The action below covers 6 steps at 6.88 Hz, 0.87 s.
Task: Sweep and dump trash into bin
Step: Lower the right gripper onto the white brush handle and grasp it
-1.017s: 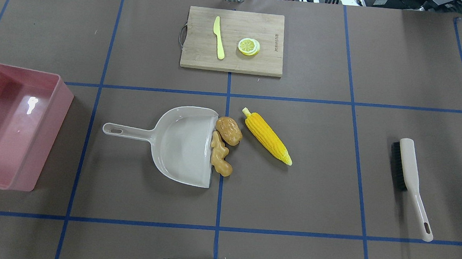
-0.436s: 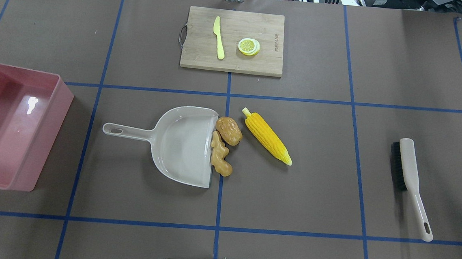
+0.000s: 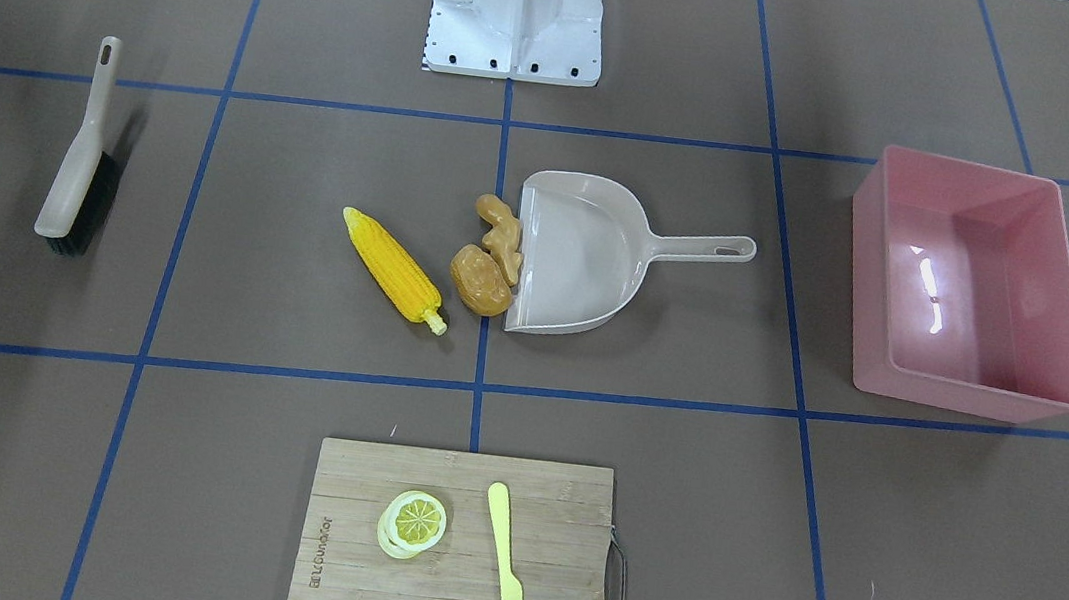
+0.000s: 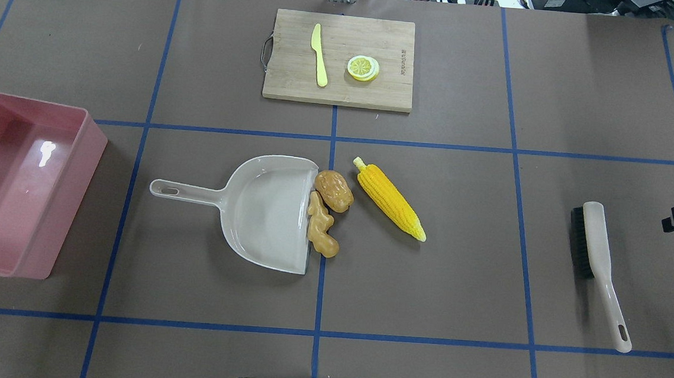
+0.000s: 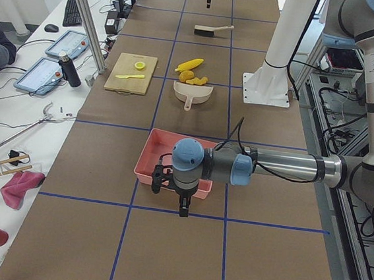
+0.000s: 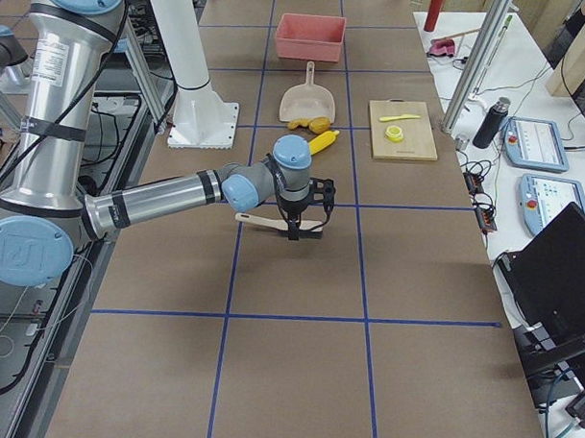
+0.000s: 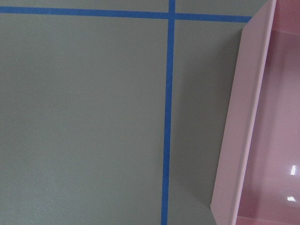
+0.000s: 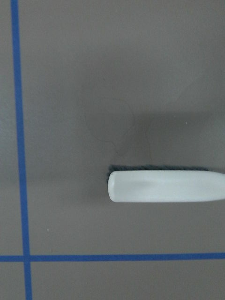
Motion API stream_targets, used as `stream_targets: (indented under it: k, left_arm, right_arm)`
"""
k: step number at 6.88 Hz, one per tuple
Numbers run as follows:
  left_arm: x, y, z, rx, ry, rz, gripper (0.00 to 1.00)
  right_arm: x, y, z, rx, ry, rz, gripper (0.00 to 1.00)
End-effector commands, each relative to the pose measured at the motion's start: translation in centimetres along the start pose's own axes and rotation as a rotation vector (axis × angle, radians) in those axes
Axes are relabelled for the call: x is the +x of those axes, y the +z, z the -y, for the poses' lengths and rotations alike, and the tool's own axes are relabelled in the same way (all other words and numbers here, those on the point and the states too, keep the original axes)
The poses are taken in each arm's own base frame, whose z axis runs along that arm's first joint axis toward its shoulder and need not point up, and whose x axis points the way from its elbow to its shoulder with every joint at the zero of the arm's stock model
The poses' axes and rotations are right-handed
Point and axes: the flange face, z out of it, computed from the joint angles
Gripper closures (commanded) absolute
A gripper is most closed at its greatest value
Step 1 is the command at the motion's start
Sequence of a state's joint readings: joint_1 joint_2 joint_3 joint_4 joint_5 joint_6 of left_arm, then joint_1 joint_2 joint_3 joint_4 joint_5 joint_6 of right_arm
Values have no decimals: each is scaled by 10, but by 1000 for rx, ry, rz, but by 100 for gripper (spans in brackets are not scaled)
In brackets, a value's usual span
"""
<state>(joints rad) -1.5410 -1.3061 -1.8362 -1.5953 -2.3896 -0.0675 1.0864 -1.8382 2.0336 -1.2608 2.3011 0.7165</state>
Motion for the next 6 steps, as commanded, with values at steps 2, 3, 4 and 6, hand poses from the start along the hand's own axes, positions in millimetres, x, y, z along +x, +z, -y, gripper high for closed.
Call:
stream_targets:
  k: [2,3,4,6]
  left_arm:
    - [3,-3,3,7,7,-1,1]
    - [2,-3,3,8,6,-1,1]
    - [3,-4,2,9,7,-1,1]
    - [3,-6,2,14,7,-1,1]
  right_arm:
    - [-63,69,-53,-5,8,9,0]
    - [-64,77,-63,-11,1,4,0]
    - [-58,79,-69,-25,4,-4,0]
    - [-53,85,-81,-63,12,-17,0]
